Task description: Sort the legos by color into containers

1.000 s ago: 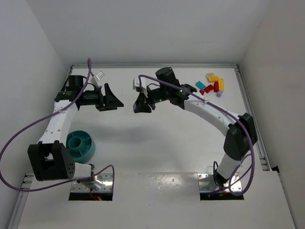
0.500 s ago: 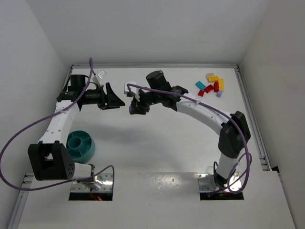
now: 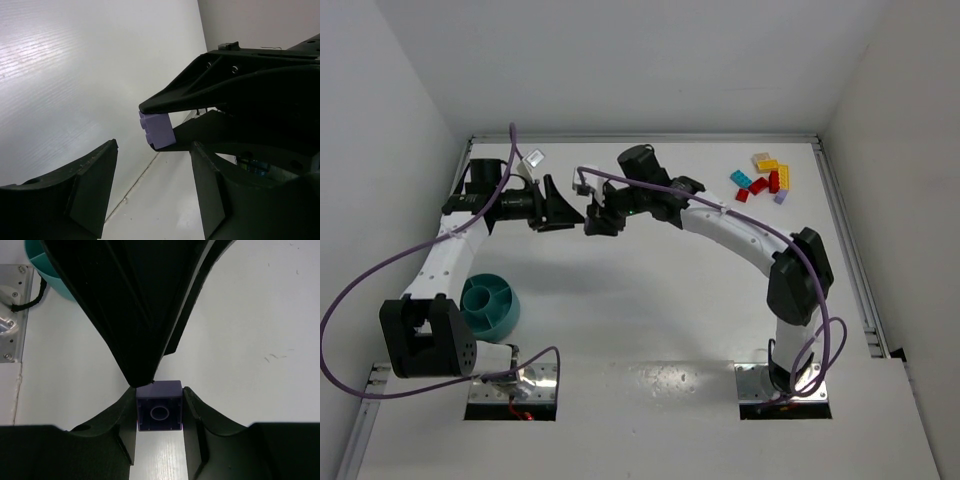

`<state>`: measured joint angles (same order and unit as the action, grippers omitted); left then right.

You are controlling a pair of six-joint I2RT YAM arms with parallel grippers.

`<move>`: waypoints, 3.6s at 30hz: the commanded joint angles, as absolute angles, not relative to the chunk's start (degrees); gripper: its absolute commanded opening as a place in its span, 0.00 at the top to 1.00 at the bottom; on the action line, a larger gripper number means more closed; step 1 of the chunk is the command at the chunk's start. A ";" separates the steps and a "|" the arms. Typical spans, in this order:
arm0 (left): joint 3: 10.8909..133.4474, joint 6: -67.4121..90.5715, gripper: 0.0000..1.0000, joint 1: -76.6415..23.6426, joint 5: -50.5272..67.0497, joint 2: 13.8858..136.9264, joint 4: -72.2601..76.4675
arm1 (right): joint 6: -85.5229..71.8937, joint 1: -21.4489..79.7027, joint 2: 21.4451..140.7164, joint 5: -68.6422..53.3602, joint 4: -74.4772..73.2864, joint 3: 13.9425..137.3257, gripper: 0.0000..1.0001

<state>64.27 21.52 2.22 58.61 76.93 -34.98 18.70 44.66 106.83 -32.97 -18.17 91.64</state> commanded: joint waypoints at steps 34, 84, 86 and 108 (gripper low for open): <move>69.08 12.75 0.75 -3.43 54.50 80.16 -40.16 | 13.89 47.64 107.32 -18.91 -9.06 94.84 0.90; 67.15 -35.76 1.00 41.83 9.75 68.29 -66.88 | 21.09 33.66 99.40 -22.06 -43.41 84.55 0.16; 66.63 -37.52 0.99 41.84 11.41 68.82 -67.93 | 21.09 33.66 99.40 -22.06 -43.42 84.55 0.16; 61.87 -42.98 0.61 41.84 14.32 72.33 -67.32 | 21.09 33.13 101.07 -22.06 -43.42 86.22 0.16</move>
<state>61.89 -41.69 41.28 12.29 72.23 -67.99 20.64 33.47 101.14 -21.43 -43.88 83.64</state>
